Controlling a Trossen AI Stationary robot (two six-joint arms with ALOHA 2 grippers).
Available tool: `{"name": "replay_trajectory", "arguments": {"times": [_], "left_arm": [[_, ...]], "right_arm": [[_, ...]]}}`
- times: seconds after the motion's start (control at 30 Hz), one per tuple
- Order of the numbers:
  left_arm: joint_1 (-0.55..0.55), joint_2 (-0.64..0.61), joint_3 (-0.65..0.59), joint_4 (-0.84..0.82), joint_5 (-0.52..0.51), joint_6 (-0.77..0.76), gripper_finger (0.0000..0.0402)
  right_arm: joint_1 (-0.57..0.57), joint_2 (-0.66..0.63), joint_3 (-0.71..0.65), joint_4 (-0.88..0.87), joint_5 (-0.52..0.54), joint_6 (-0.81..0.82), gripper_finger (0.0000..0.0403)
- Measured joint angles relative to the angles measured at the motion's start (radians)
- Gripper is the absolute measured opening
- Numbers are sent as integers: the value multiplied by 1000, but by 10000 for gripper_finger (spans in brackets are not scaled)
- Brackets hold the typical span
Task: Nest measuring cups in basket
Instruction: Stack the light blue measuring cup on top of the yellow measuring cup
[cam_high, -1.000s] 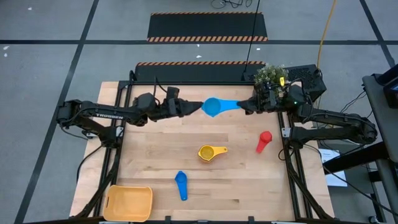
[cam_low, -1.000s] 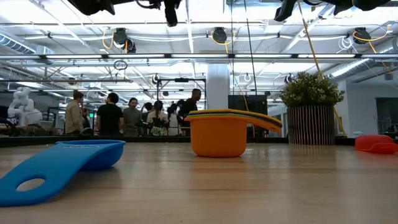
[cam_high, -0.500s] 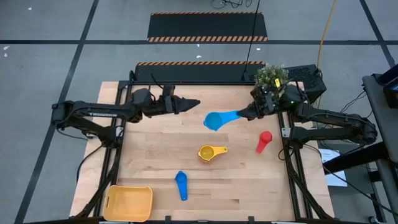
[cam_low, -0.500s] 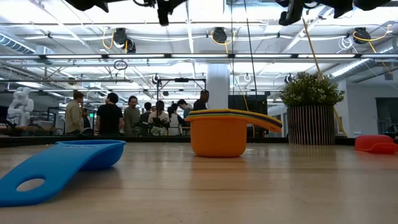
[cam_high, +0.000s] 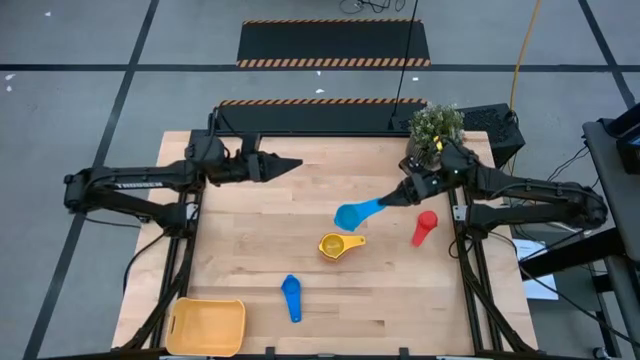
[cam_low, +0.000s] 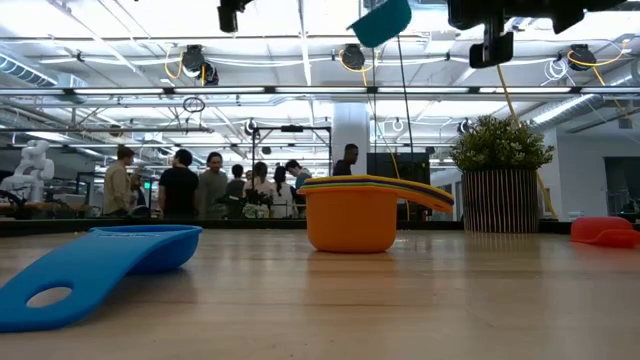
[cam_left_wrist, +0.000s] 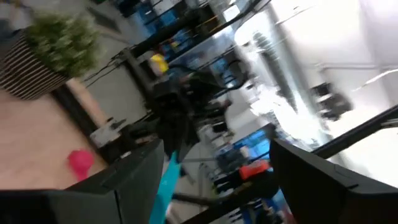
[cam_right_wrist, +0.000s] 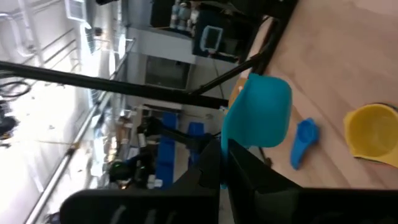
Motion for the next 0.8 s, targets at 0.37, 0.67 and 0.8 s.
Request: {"name": "replay_trajectory", "arguments": {"times": [0.37,0.67,0.8], "left_arm": [[-9,-9,0,-78,19,-3,285],[-55,-9,0,-87,20,20,285],[-80,-9,0,-112,20,23,285]], "right_arm": [[138,35,0,-2,216,-15,0],[247,118,0,-3,317,-32,0],[284,181,0,24,324,-25,0]]}}
